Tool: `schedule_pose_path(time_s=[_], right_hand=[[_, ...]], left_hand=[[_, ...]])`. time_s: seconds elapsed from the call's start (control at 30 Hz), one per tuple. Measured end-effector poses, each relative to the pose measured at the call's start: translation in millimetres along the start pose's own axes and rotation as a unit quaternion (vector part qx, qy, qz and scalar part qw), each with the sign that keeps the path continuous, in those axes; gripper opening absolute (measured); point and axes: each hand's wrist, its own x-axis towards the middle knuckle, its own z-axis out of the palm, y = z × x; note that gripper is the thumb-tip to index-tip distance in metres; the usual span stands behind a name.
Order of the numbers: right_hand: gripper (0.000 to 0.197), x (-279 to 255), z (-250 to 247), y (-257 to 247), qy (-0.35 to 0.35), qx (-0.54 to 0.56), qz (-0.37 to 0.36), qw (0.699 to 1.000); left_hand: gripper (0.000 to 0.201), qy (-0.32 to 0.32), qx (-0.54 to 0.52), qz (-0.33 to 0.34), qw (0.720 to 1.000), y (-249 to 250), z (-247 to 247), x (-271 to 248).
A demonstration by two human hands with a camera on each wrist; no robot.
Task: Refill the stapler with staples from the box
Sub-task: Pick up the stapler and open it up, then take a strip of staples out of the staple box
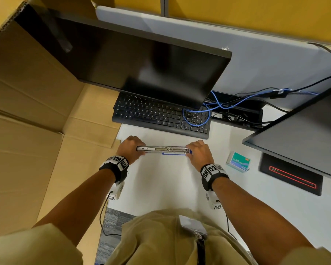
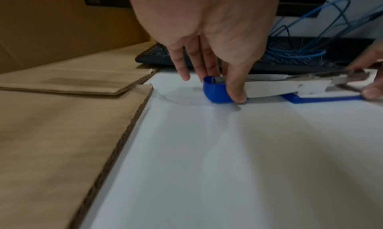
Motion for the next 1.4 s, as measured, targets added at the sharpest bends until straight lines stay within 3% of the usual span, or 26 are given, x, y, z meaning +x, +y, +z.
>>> schedule_pose_path(time_s=[0.17, 0.33, 0.43, 0.67, 0.83, 1.03, 1.17, 1.27, 1.4], right_hand=[[0.027, 1, 0, 4, -0.014, -0.007, 0.000, 1.000], [0.041, -4, -11, 10, -0.033, 0.024, 0.003, 0.999], [0.048, -11, -19, 20, -0.039, 0.025, 0.018, 0.999], [0.051, -29, -31, 44, -0.022, -0.016, 0.043, 0.999], [0.069, -45, -40, 71, -0.010, -0.079, 0.111, 0.991], [0.087, -62, -44, 101, -0.041, -0.102, 0.202, 0.973], [0.072, -68, -42, 102, -0.056, -0.074, 0.249, 0.964], [0.059, -68, -41, 96, -0.041, -0.057, 0.249, 0.966], [0.064, -64, -41, 82, -0.048, -0.034, 0.216, 0.975]], left_hand=[[0.023, -0.004, -0.001, -0.037, 0.999, 0, 11, 0], [0.049, -0.014, -0.019, -0.024, 0.999, 2, 16, 1], [0.052, -0.017, -0.015, -0.007, 1.000, 10, 19, 5], [0.048, -0.011, 0.003, 0.084, 0.996, 45, 26, 16], [0.047, -0.013, 0.015, 0.124, 0.992, 72, 37, 23], [0.029, -0.035, 0.042, 0.106, 0.993, 83, 47, 25], [0.028, -0.044, 0.061, 0.093, 0.993, 79, 49, 25], [0.024, -0.044, 0.071, 0.077, 0.993, 79, 49, 27], [0.022, -0.033, 0.081, 0.049, 0.995, 81, 49, 30]])
